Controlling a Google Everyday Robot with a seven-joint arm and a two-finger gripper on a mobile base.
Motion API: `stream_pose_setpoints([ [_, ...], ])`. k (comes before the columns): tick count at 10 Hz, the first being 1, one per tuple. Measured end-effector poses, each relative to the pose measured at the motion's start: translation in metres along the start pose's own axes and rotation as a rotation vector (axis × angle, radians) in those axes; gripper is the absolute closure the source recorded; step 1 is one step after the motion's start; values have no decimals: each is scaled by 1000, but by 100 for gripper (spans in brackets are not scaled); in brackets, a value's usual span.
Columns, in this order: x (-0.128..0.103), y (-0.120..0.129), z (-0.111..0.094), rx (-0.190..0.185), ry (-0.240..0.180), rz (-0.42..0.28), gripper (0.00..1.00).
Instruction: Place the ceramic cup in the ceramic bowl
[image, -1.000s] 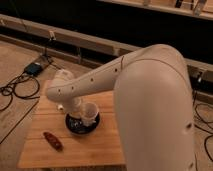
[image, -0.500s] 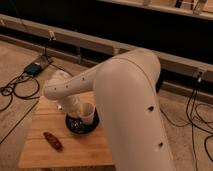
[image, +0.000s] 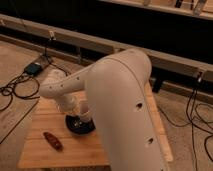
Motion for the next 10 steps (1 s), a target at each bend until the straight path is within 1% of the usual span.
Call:
stream_pose_setpoints([
  [1,-1,0,-3,2,-4,1,20],
  [6,-1,-3,-9,7,-7,6,20],
  [7,-2,-4,-13,4,-12,13,20],
  [10,-2,-4,-12,5,-11,13,20],
])
